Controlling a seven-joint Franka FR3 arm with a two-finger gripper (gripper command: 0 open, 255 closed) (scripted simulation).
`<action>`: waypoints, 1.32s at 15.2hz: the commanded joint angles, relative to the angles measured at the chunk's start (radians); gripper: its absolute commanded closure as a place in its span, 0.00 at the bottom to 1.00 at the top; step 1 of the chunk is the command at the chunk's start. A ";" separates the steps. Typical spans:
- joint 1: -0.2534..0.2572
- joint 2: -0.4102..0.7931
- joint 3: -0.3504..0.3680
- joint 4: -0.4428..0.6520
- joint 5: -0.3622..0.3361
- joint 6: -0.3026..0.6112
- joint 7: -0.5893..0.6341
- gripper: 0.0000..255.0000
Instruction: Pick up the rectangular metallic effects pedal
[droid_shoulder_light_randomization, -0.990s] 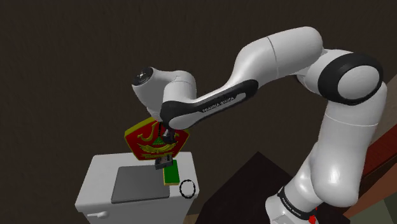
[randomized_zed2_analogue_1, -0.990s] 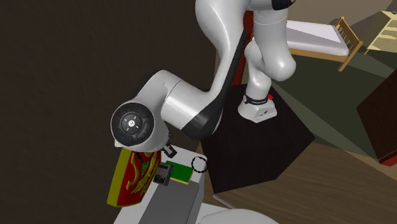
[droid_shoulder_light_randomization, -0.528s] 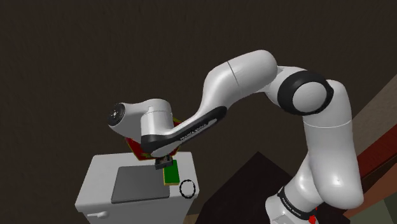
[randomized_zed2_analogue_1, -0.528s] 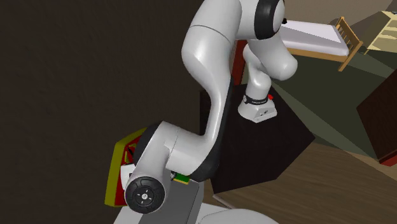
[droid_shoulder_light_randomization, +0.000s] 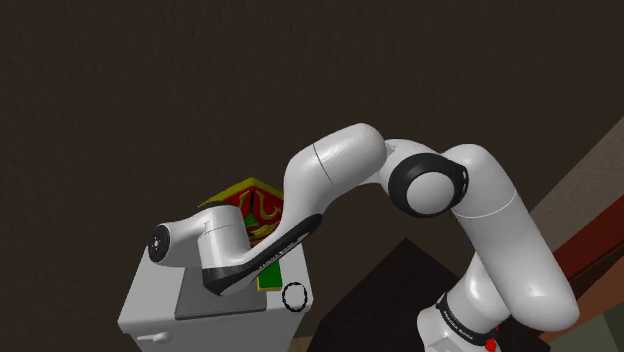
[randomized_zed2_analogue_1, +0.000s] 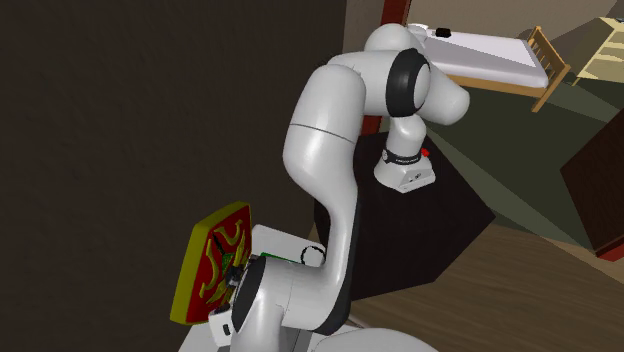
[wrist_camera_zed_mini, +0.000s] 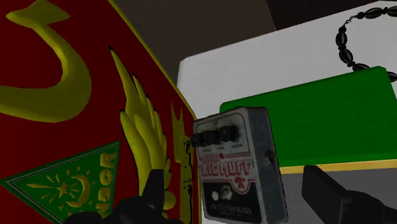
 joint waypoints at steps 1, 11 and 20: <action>0.004 0.024 -0.006 0.012 -0.009 0.008 0.003 0.00; 0.012 0.073 -0.016 0.034 -0.019 0.030 0.019 1.00; 0.006 0.041 -0.009 0.019 -0.013 0.015 0.009 1.00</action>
